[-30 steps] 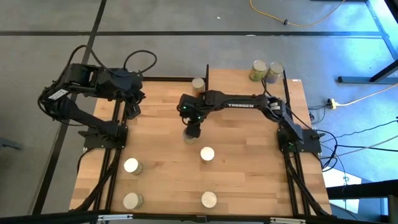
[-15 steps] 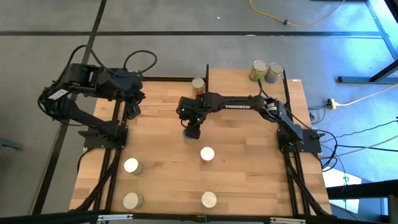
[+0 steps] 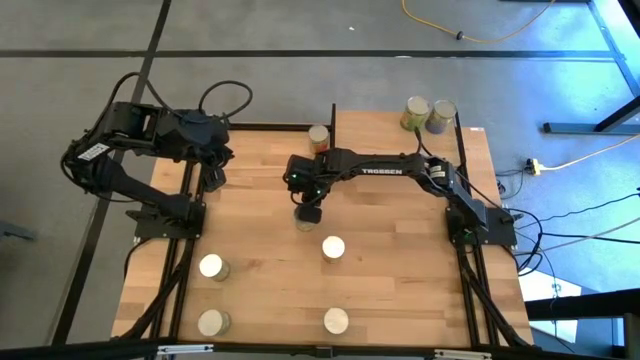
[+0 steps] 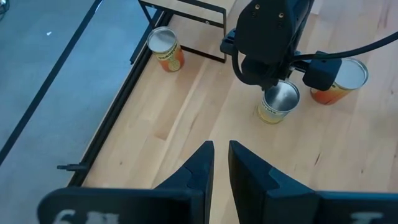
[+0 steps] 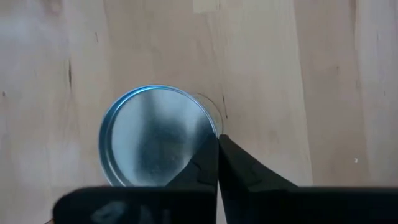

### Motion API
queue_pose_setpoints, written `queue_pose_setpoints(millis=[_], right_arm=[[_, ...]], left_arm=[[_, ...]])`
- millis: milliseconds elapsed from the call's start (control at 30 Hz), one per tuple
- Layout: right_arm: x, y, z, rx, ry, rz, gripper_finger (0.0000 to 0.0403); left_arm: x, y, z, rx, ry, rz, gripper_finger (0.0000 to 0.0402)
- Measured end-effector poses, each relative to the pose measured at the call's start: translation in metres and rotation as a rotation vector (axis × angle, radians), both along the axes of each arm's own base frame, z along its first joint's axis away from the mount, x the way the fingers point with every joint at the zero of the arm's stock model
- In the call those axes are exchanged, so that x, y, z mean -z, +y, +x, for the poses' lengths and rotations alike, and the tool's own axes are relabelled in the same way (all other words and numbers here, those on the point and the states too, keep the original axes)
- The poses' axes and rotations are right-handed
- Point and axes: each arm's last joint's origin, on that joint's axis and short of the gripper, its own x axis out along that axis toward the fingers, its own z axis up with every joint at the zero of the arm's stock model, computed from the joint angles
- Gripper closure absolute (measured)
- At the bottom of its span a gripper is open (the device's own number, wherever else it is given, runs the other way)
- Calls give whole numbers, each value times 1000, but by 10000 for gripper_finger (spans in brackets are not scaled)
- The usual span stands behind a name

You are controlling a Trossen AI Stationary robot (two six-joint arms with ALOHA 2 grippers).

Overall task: Pick and place cans onto a shelf
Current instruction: Put the canned carrots on the shelf

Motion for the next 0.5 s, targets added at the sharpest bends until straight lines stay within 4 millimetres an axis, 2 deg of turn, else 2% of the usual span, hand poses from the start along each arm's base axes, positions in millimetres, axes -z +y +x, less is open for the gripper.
queue_pose_setpoints(millis=[500], right_arm=[[-30,-1,-7,-53,48,-32,402]], left_arm=[[0,0,0,19,8,14,360]])
